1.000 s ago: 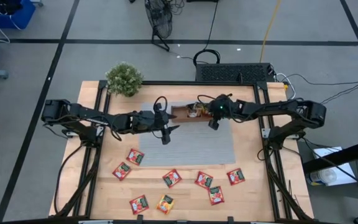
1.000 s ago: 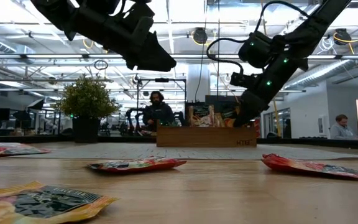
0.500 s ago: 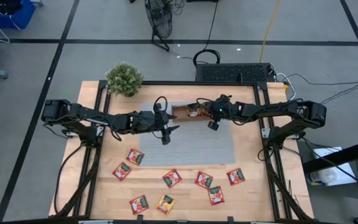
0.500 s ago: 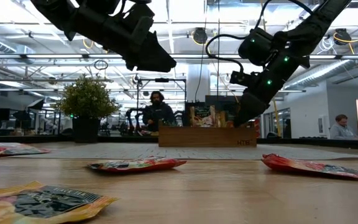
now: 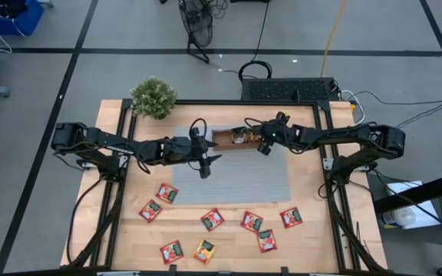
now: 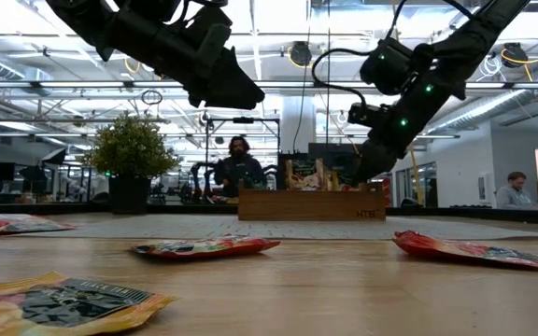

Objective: Pick & Place Tea
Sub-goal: Put the yellow tea bag into the right section of the wooden organizer

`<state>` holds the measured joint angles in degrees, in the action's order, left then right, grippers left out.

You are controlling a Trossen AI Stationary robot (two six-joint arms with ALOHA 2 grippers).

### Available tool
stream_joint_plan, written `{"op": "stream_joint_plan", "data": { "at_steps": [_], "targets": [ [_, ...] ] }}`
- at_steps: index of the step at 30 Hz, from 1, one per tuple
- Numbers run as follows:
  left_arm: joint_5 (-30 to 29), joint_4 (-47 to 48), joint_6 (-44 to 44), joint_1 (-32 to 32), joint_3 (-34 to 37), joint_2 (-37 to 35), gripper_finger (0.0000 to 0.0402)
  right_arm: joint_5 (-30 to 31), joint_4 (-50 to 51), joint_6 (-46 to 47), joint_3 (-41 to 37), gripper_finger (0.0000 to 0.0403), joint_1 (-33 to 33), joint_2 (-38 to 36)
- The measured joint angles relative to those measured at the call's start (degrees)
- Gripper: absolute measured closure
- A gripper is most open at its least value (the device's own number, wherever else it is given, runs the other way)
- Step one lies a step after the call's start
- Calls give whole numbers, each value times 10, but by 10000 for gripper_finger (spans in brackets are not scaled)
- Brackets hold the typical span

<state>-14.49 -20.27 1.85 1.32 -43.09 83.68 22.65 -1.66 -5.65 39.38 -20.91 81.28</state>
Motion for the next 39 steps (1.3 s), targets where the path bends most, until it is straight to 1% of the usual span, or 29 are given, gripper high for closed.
{"op": "stream_joint_plan", "data": {
  "at_steps": [6,7,9,11,13,14,16,18,20,21,23,29,34,39],
  "targets": [
    [0,4,0,0,0,0,188,-4,-7,2,0,300,11,-10],
    [0,6,0,0,0,0,188,-10,-10,1,0,302,16,-11],
    [0,10,2,0,0,0,188,-52,1,-14,0,310,21,-18],
    [0,12,2,0,0,0,188,-91,-7,-23,0,332,27,-21],
    [0,12,2,0,0,0,188,-111,2,-40,6,374,27,-20],
    [0,11,2,0,0,0,188,-120,14,-54,13,388,26,-20],
    [0,11,2,0,0,0,188,-148,58,-62,47,397,16,-19],
    [0,11,2,0,0,0,188,-192,123,-60,98,401,2,-9],
    [0,11,3,0,0,0,188,-208,199,-63,143,402,-5,11],
    [0,11,3,0,0,0,188,-209,235,-69,158,402,-7,23],
    [0,10,3,0,0,0,188,-213,266,-80,179,403,-11,46],
    [0,8,4,0,0,0,188,-210,271,-90,183,403,-16,95],
    [0,12,5,0,0,0,188,-179,257,-95,183,403,-16,120],
    [0,15,5,0,0,0,188,-177,248,-100,185,403,-21,143]
  ]
}}
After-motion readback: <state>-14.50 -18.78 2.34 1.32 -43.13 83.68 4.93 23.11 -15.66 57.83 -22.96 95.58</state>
